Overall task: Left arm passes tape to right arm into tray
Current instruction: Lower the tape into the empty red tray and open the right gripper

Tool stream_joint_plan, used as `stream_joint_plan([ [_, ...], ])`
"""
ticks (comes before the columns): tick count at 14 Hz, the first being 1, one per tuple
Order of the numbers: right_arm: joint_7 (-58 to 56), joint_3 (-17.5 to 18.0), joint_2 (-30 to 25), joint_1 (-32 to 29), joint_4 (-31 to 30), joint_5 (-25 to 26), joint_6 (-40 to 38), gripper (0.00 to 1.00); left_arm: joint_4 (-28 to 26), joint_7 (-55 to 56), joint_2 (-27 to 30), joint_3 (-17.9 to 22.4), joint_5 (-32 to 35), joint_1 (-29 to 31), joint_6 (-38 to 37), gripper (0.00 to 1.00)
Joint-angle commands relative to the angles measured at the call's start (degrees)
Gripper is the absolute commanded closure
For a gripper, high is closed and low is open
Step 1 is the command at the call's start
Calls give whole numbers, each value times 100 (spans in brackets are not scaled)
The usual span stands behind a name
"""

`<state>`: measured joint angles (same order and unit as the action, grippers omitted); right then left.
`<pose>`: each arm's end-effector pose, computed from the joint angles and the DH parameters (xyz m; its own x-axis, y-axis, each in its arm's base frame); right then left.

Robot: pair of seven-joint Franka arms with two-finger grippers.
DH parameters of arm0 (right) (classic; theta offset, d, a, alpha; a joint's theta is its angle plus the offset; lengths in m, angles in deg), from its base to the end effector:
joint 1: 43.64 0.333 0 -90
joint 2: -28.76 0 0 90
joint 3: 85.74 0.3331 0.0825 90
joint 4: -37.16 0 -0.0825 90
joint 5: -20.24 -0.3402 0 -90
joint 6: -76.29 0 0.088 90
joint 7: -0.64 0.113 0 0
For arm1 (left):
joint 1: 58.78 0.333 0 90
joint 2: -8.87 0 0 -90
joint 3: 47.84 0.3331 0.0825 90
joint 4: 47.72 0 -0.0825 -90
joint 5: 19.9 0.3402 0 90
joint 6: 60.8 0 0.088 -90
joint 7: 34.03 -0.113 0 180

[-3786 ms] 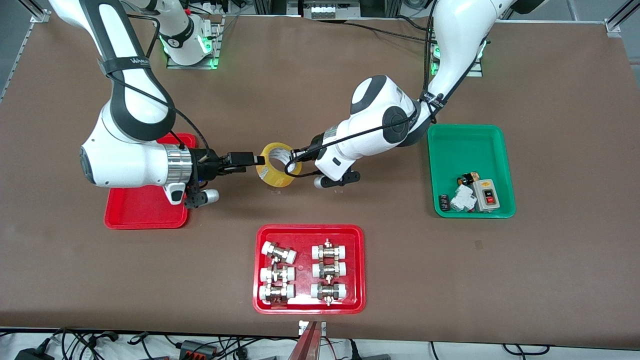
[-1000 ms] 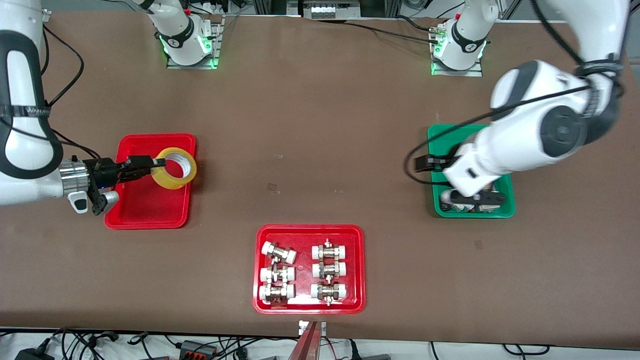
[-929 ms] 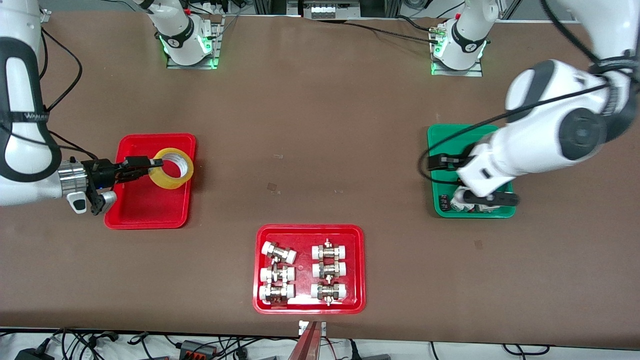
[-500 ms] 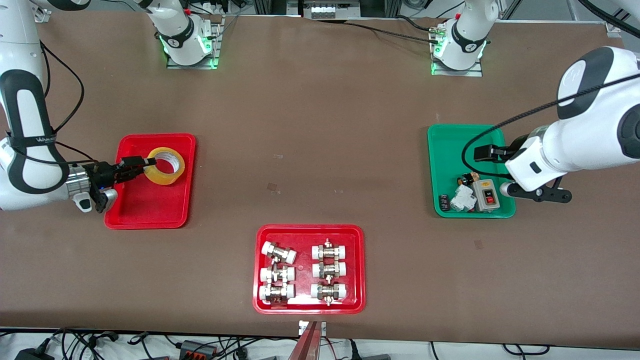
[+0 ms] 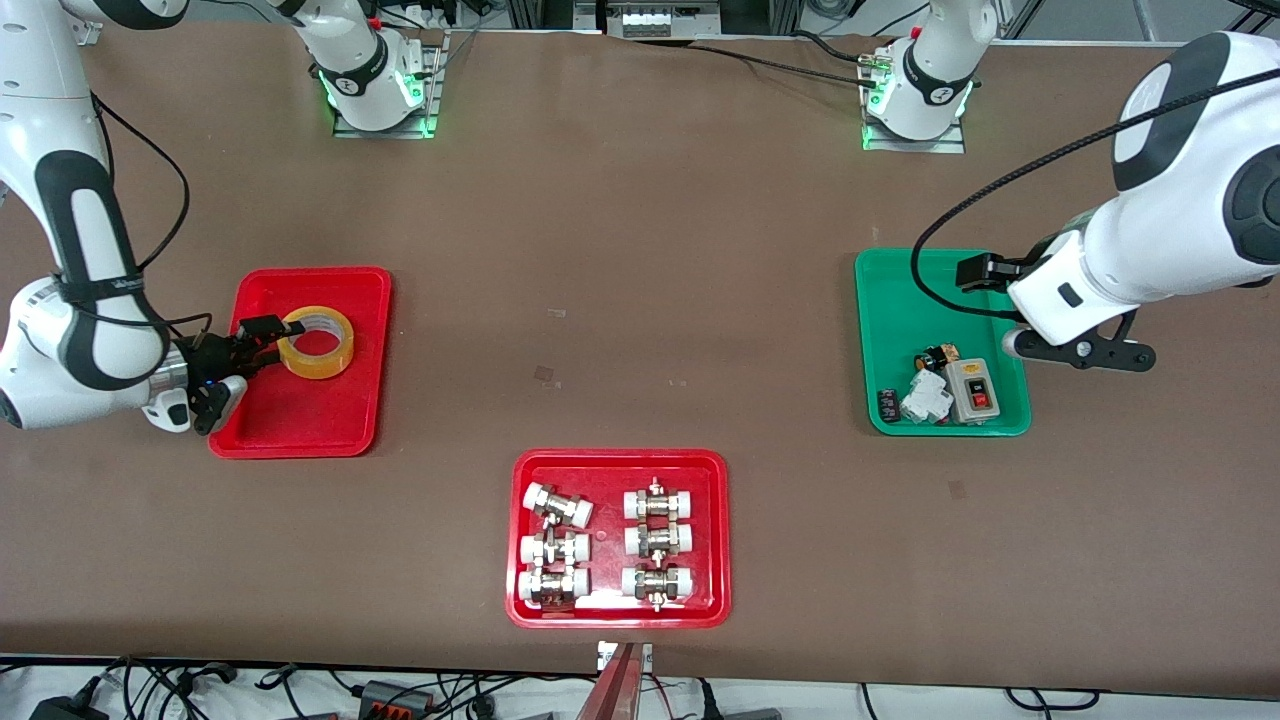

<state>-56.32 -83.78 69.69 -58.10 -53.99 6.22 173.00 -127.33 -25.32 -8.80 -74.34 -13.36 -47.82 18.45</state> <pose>0.5876 -0.1076 0.2238 0.7447 0.6508 -0.1482 0.4569 -0.6589 -0.5975 0.5629 -0.1002 0.5438 0.9542 -0.1067 -0.2795 -0.1169 -0.9929 -0.0203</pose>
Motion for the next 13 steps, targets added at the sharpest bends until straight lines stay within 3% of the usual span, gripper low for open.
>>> stream_joint_plan([
  [1,-131,31,-59,198,62,496,181,0,-299,113,202,-127,-56,204,213,0],
  [5,201,5,-707,611,27,937,366,0,-1933,87,1360,-110,-425,477,1119,0],
  [9,1702,14,-1551,883,-61,1086,244,0,-1848,130,1406,391,-390,521,1102,0],
  [13,3705,5,-2456,1392,-157,1261,-222,0,-1294,95,1476,698,-390,750,1348,0],
])
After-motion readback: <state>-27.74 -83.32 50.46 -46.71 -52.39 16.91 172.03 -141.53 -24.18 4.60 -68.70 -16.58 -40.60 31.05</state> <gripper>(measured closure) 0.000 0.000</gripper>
